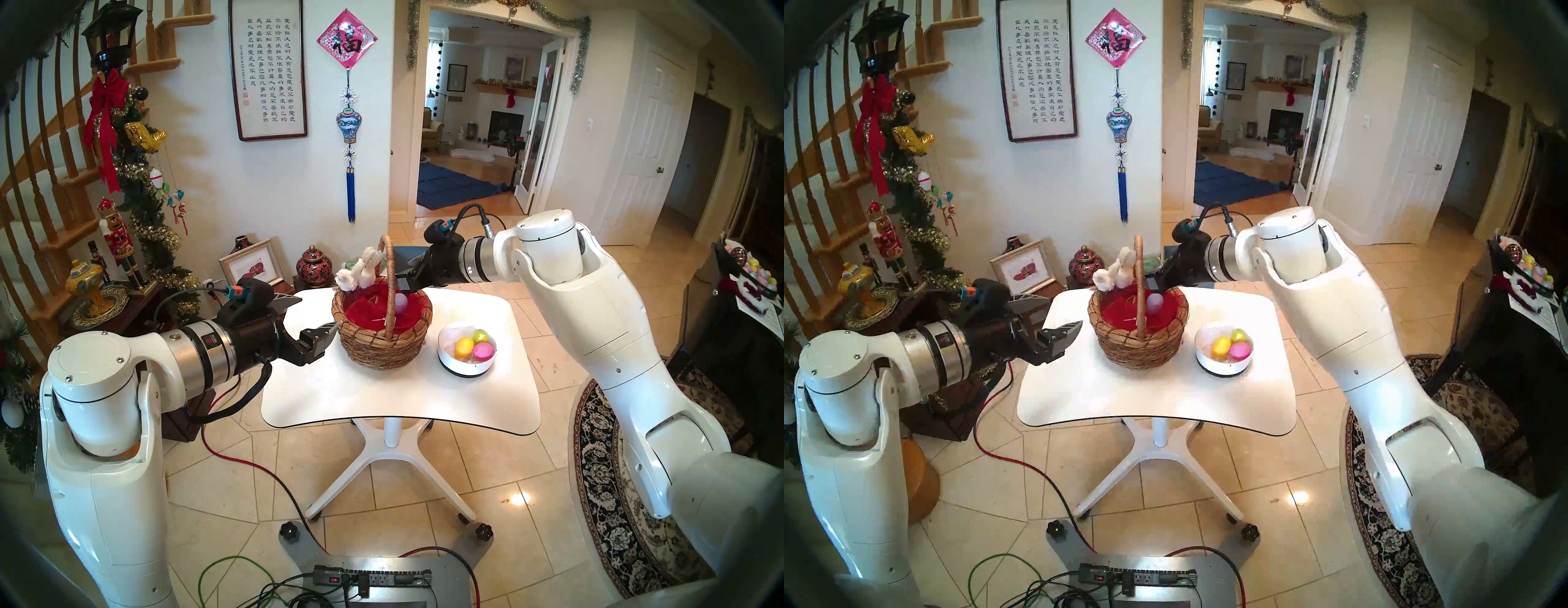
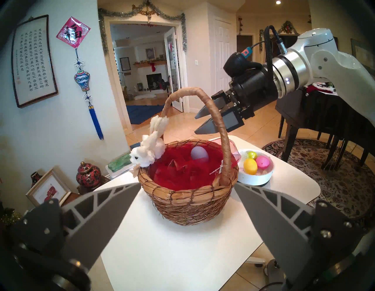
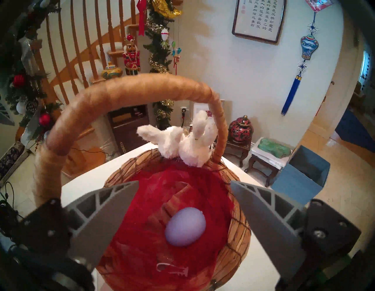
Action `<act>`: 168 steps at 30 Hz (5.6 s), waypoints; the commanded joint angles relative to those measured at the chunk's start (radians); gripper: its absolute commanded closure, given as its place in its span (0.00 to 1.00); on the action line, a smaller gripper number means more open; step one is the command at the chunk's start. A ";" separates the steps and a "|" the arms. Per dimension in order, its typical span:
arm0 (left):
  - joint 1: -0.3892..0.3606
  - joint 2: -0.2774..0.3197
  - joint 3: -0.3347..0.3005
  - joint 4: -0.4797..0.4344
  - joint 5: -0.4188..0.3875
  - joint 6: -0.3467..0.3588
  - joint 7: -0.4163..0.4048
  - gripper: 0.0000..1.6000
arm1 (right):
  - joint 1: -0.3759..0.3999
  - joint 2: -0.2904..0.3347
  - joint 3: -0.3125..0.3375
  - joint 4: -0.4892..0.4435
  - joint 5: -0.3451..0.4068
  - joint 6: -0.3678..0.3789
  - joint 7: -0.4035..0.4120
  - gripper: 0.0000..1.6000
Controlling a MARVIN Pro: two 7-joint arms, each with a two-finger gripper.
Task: Put easter egg into basket
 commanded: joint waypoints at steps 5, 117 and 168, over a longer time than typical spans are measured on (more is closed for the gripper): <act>-0.003 0.001 0.002 -0.005 0.001 -0.001 0.001 0.00 | 0.003 0.024 0.020 -0.037 -0.002 0.017 -0.012 0.04; -0.003 0.000 0.002 -0.005 0.001 -0.001 0.001 0.00 | -0.578 0.199 0.292 -0.461 0.338 0.147 -0.537 0.03; -0.003 0.000 0.002 -0.005 0.001 -0.001 0.001 0.00 | -0.479 0.214 0.174 -0.340 0.482 0.147 -0.746 0.07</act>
